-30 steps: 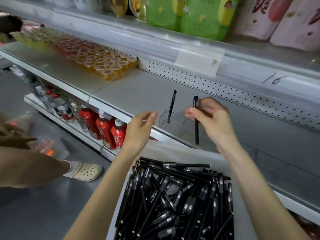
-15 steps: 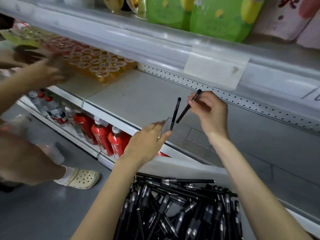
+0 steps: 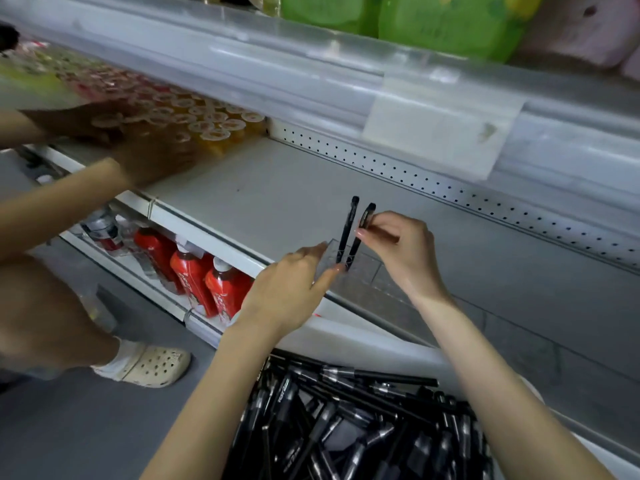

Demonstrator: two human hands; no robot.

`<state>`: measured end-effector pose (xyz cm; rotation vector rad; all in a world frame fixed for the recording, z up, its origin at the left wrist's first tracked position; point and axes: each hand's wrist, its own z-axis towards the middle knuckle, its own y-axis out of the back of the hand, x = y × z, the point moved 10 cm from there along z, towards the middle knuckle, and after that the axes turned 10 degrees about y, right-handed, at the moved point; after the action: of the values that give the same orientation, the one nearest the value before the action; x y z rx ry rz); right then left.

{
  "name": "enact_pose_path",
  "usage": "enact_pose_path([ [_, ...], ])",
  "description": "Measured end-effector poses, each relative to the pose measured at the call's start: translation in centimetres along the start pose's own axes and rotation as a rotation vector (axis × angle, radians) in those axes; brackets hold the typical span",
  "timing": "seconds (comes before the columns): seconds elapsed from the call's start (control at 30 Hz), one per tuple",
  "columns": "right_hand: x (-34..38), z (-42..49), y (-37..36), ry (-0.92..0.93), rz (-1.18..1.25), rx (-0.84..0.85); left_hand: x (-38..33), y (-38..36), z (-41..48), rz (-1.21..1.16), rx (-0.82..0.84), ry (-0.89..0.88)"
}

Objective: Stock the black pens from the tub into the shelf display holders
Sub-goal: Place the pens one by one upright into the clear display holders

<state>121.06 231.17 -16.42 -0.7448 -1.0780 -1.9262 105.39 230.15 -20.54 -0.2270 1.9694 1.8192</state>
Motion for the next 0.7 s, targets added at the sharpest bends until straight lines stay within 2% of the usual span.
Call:
enact_pose_path([
  [0.23,-0.1,-1.5,1.4,-0.077,-0.048,0.013,-0.6,1.9,-0.5,0.028,-0.186,0.031],
  [0.37,2.2,-5.4,3.3,-0.073,0.07,-0.042,0.2,2.4,-1.4,0.078,-0.329,0.089],
  [0.5,4.5,-10.7,3.6,-0.061,0.197,0.025,-0.6,2.2,-1.4,0.191,-0.365,0.035],
  [0.57,4.4,-13.8,2.6,-0.054,0.233,0.086,-0.2,2.6,-1.6,0.168,-0.392,0.034],
  [0.7,2.3,-17.5,0.2,-0.056,0.081,0.224,-1.0,3.3,-2.8,0.145,-0.463,-0.03],
])
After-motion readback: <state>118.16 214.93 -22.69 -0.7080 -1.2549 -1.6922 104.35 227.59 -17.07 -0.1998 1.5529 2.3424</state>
